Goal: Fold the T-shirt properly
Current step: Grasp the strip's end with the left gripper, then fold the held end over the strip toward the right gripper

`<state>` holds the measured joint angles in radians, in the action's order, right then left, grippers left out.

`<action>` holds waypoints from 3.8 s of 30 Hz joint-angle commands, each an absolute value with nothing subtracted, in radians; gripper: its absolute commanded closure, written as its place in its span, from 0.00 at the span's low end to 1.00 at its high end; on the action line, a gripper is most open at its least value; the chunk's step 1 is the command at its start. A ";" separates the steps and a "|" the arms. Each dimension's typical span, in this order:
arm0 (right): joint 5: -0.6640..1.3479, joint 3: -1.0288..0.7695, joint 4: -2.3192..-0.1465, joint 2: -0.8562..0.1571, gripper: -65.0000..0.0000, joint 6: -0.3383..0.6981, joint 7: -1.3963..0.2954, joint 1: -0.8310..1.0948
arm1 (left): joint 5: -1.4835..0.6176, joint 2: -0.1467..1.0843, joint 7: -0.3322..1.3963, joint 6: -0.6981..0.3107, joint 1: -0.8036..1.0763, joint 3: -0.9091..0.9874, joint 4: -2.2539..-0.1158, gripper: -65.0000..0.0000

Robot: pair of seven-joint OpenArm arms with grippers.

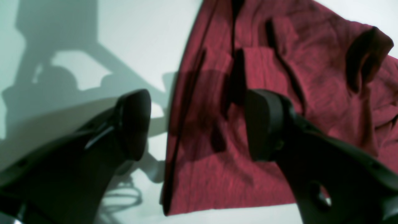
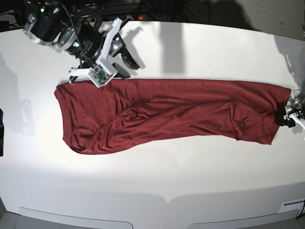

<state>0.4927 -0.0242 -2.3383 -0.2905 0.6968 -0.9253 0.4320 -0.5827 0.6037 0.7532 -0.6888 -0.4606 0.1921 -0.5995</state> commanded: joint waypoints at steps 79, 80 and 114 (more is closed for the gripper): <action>0.558 -0.027 -2.356 -0.293 0.75 0.698 -0.961 0.430 | -0.935 0.438 0.970 -0.698 -0.448 0.197 -0.615 0.80; 0.558 -0.027 -2.356 -0.294 0.75 0.698 -0.967 0.430 | -0.921 0.437 0.963 -0.698 -0.448 0.197 -0.615 0.82; 0.392 -0.027 -2.356 -0.207 0.82 0.695 -0.855 0.349 | -1.381 0.158 1.341 -0.698 -0.376 0.203 -0.866 1.00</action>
<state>0.3828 -0.0254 -2.3383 -0.2073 0.6937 -0.8845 0.3546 -1.3403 0.1509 1.3460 -0.6910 -0.3477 0.2012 -0.8471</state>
